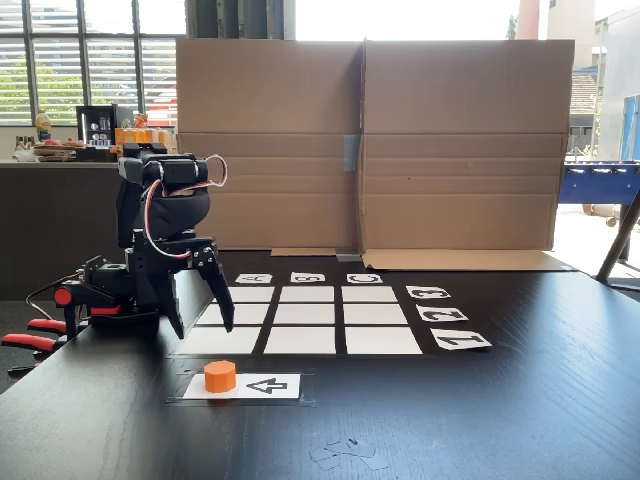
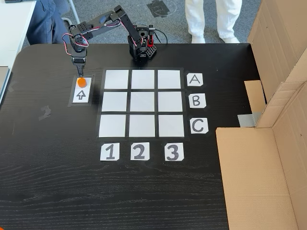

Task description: Pick up the round, orange token and place it in the grid on square A1.

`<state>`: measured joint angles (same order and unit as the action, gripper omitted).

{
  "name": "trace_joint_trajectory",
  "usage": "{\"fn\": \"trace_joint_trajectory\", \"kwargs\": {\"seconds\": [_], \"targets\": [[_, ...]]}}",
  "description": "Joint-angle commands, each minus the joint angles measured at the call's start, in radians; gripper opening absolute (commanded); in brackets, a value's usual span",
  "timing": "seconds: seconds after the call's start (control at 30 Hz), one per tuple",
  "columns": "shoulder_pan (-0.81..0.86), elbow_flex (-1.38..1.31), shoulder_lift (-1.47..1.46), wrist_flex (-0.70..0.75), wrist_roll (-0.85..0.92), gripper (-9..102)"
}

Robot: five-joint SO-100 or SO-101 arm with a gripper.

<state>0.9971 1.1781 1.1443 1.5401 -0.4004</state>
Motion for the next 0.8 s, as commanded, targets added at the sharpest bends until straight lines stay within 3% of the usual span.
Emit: {"fn": "trace_joint_trajectory", "kwargs": {"seconds": [0.0,0.77], "targets": [[-0.008,-0.066,-0.002,-0.009,-0.031,24],[-0.048,-0.204,-0.186,-0.006,-0.061,25]]}}
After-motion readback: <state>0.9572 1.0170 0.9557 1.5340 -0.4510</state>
